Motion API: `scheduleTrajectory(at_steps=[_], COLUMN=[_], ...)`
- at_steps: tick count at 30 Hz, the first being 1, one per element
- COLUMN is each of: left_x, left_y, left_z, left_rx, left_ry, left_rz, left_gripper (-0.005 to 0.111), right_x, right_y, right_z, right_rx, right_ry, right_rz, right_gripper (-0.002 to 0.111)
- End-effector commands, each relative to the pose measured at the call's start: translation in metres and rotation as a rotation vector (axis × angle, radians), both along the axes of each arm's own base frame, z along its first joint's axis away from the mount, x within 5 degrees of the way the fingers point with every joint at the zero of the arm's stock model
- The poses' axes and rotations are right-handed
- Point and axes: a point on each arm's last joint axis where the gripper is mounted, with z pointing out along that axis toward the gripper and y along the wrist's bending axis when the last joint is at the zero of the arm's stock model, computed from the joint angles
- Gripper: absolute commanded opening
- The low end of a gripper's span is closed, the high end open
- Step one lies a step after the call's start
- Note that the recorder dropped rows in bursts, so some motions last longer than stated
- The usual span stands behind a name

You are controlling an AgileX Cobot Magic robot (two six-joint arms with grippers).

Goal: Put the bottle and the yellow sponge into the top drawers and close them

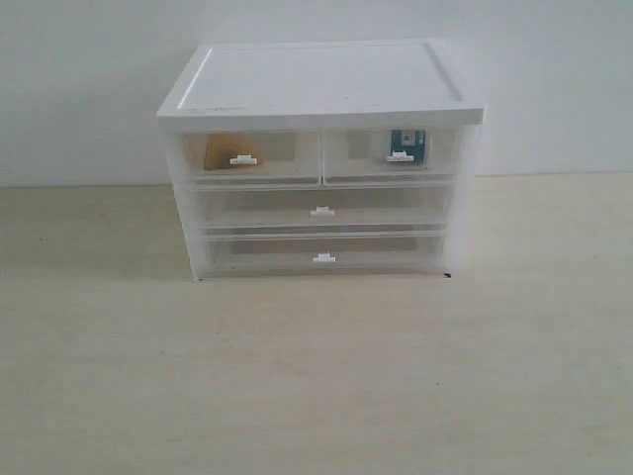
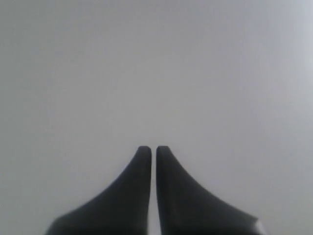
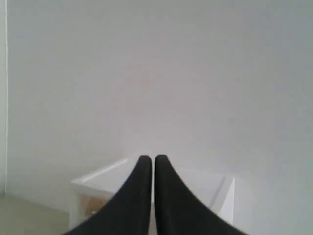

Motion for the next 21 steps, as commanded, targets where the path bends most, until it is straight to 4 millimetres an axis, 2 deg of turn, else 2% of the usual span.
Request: scheduleTrajectory(at_steps=[1,4,12,21], left_x=[-0.008,-0.001,0.013,0.014], left_y=[0.007,0.008,0.015,0.016], left_z=[-0.019,-0.028,-0.054,-0.057], left_rx=[-0.024,-0.063,-0.054,-0.042], left_ry=[0.025,0.134,0.362,0.389], left_rz=[0.028,0.032,0.145,0.171], left_gripper=[0.004,0.004,0.004,0.004], right_x=[-0.025,-0.023,-0.005,-0.001], right_y=[-0.012,-0.008,-0.007,-0.011], right_z=[-0.018,-0.021,-0.046,-0.053], right_rx=[0.088,0.088,0.074,0.084], right_ry=[-0.077,-0.052,0.059,0.087], right_rz=[-0.061,-0.014,-0.043,-0.092], right_gripper=[0.000,0.000,0.000,0.000])
